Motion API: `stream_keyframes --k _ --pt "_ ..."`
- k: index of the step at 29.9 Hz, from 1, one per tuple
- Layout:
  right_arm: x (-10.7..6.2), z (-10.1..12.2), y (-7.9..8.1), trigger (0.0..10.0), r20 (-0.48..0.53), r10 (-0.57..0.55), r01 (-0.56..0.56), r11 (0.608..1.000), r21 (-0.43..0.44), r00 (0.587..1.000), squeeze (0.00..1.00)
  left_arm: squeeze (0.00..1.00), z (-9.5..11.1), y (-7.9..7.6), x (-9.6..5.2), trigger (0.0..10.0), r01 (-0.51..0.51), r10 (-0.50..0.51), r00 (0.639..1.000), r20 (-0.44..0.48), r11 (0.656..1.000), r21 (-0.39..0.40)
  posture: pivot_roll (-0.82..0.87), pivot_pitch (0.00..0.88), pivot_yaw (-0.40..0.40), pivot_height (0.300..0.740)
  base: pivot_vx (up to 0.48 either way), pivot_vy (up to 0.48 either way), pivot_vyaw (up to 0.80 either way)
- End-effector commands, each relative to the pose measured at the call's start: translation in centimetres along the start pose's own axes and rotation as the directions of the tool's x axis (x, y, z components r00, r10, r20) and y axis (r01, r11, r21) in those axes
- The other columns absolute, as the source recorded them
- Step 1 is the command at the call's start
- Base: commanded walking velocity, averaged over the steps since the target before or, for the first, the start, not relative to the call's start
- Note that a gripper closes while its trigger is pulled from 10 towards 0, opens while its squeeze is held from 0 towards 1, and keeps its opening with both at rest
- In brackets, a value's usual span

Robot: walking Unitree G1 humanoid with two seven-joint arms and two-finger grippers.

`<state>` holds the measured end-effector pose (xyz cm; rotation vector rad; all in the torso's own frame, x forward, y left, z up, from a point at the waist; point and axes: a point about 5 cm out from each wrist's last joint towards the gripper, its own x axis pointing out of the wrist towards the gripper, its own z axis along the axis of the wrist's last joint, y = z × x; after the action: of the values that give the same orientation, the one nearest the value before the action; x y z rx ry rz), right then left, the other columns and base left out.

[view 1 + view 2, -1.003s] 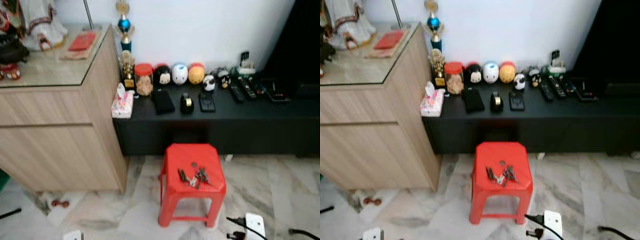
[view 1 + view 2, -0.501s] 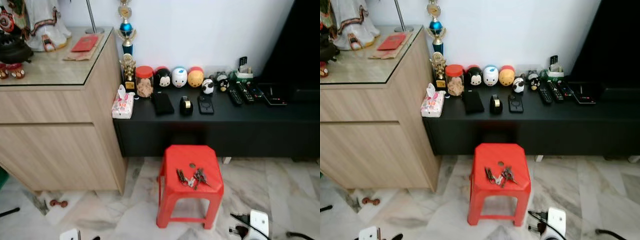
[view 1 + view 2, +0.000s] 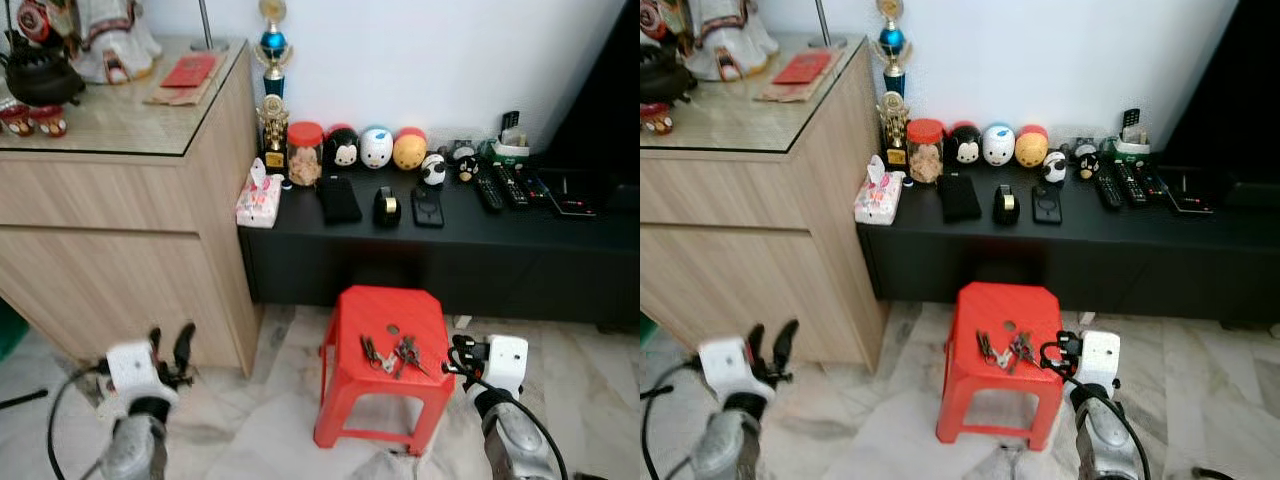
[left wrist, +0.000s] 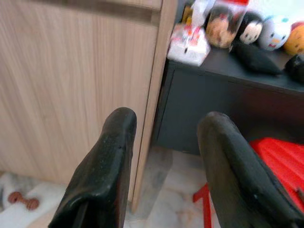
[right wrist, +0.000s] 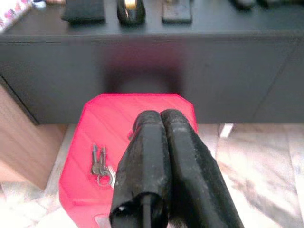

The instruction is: Hang keys on a hook

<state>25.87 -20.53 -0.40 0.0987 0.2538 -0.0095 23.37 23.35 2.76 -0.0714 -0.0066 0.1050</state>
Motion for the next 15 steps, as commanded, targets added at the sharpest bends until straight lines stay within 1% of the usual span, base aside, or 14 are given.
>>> stream_keyframes --k 1,6,8,9,10,15 --pt "-0.35 0.01 -0.36 10.0 0.016 -0.009 0.009 1.0 0.0 1.0 0.0 0.0 0.87 -0.01 0.19 10.0 -0.003 0.003 1.0 0.027 1.0 -0.003 -0.04 0.0 -0.061 0.74 0.0 0.0 0.0" --pt "-0.4 -0.33 -0.67 10.0 -0.015 -0.022 0.022 1.0 -0.002 1.0 0.0 0.0 0.87 -0.01 0.17 10.0 -0.007 0.007 1.0 0.011 1.0 -0.005 -0.05 0.0 -0.061 0.74 0.0 0.0 0.0" --pt "-0.33 -0.27 -0.79 10.0 -0.019 -0.03 0.03 1.0 -0.009 0.999 0.0 0.0 0.8 -0.12 0.3 10.0 0.01 -0.01 1.0 -0.006 1.0 -0.003 -0.05 0.0 -0.064 0.74 0.0 0.0 0.0" --pt "-0.36 -0.21 -0.92 10.0 -0.019 -0.034 0.033 0.999 -0.01 0.999 0.0 0.0 0.8 -0.52 0.06 10.0 0.044 -0.044 0.999 -0.017 0.999 -0.005 -0.04 0.0 -0.066 0.74 0.0 0.0 0.0" --pt "-0.37 -0.2 -0.97 10.0 -0.019 -0.035 0.035 0.999 -0.009 0.999 0.0 0.0 0.78 -0.64 -0.04 10.0 0.054 -0.054 0.998 -0.021 0.999 -0.008 -0.04 0.0 -0.066 0.74 0.0 0.0 0.0" --pt "-0.53 -0.3 -1.31 10.0 -0.028 -0.047 0.046 0.999 -0.017 0.999 0.0 0.0 0.6 -0.28 -0.62 10.0 0.027 -0.027 0.999 -0.047 1.0 0.005 -0.03 0.0 -0.071 0.74 0.0 0.0 0.0"
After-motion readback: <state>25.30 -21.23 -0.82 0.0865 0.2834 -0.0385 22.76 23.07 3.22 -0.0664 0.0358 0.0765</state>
